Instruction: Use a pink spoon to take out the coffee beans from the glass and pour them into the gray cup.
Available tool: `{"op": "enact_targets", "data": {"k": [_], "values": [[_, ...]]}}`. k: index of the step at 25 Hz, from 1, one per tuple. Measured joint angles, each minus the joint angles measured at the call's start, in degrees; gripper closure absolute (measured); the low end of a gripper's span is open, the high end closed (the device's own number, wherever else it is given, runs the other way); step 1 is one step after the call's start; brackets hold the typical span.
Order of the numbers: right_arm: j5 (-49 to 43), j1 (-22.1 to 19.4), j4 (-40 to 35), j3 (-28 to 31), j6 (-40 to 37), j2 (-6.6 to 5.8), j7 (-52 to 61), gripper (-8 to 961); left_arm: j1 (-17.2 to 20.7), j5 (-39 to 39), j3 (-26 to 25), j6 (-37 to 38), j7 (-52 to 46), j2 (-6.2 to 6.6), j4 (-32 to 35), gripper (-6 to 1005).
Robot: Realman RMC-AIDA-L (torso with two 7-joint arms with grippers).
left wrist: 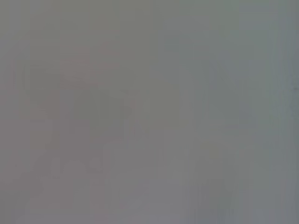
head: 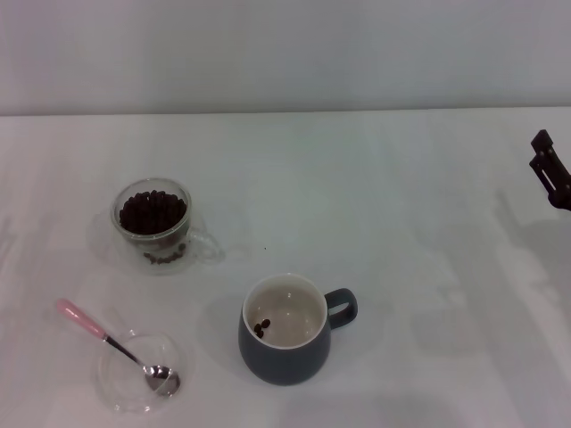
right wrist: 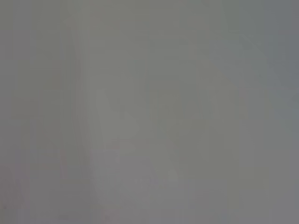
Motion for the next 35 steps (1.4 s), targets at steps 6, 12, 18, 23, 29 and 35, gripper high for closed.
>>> {"op": "enact_targets", "data": {"k": [6,12,18,23,29,35], "values": [[0.13,-0.09,0.26,0.28,0.1,0.0,0.05,160,-1.03,-3.69,0.01,-0.59,0.15,0.07,-1.31,137],[0.23,-0.16,-0.08,0.31,0.34,0.0,-0.08,161,0.0,-8.08,0.03,-2.15,0.06,-0.05,-3.31,135],[0.23,-0.51,-0.08,0.22,-0.46,0.0,-0.19,160,0.77,-9.91,-0.03,-4.15,-0.06,-0.03,-6.27,132],[0.55,-1.18,0.22,0.41,-0.68,0.0,-0.21,159,1.16,-10.47,-0.14,-3.96,0.04,-0.15,-6.65,135],[3.86,-1.56,-0.29,0.45,-0.16,-0.07,-0.3,159,0.99,-12.11,-0.17,-4.06,0.04,-0.17,-7.43,138],[5.42,-1.89,-0.41,0.43,-0.62,-0.1,-0.25,159,1.01,-12.12,-0.1,-4.38,-0.05,-0.04,-7.43,138]]}}
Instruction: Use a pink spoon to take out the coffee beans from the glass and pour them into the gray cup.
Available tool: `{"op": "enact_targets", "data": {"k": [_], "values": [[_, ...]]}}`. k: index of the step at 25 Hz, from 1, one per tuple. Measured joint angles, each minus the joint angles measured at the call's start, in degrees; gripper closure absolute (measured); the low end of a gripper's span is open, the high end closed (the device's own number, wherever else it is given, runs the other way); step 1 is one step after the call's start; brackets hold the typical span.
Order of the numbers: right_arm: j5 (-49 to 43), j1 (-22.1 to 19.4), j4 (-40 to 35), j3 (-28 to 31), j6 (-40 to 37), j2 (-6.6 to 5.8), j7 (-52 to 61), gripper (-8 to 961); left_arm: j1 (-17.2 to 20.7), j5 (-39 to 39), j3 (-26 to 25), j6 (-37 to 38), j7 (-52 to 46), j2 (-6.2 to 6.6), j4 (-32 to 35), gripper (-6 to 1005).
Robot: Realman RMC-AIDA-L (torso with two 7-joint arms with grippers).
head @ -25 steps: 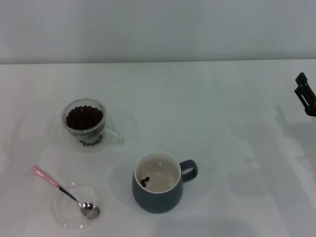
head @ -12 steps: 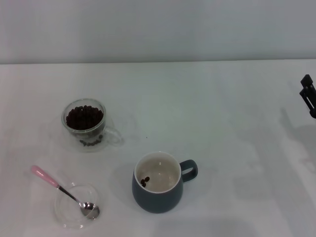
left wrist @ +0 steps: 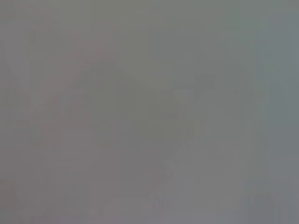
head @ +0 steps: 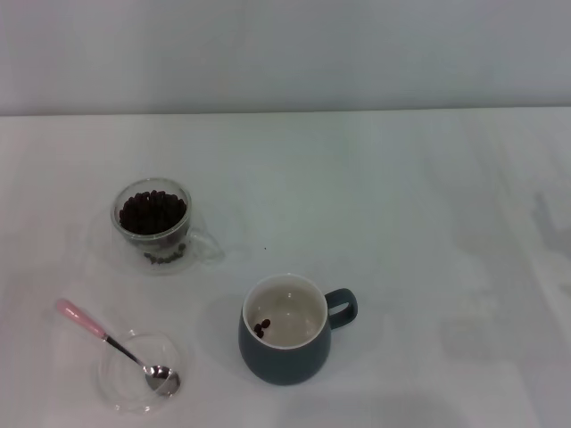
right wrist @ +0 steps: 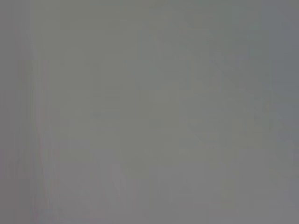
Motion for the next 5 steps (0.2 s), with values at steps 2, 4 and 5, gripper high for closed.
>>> {"op": "enact_targets", "data": {"k": [2,4,5], "values": [[0.22,-0.18,0.24,-0.06,-0.01,-0.03,0.84,159,-0.1,0.0,0.12,0.0,-0.1,0.07,0.0,138],[0.25,-0.2,0.29,-0.06,-0.04,-0.03,1.03,159,-0.11,0.0,0.17,0.0,-0.1,0.07,0.0,138],[0.28,-0.23,0.38,-0.04,-0.25,-0.02,1.12,159,-0.13,0.0,0.24,0.0,-0.1,0.07,0.0,138]]}}
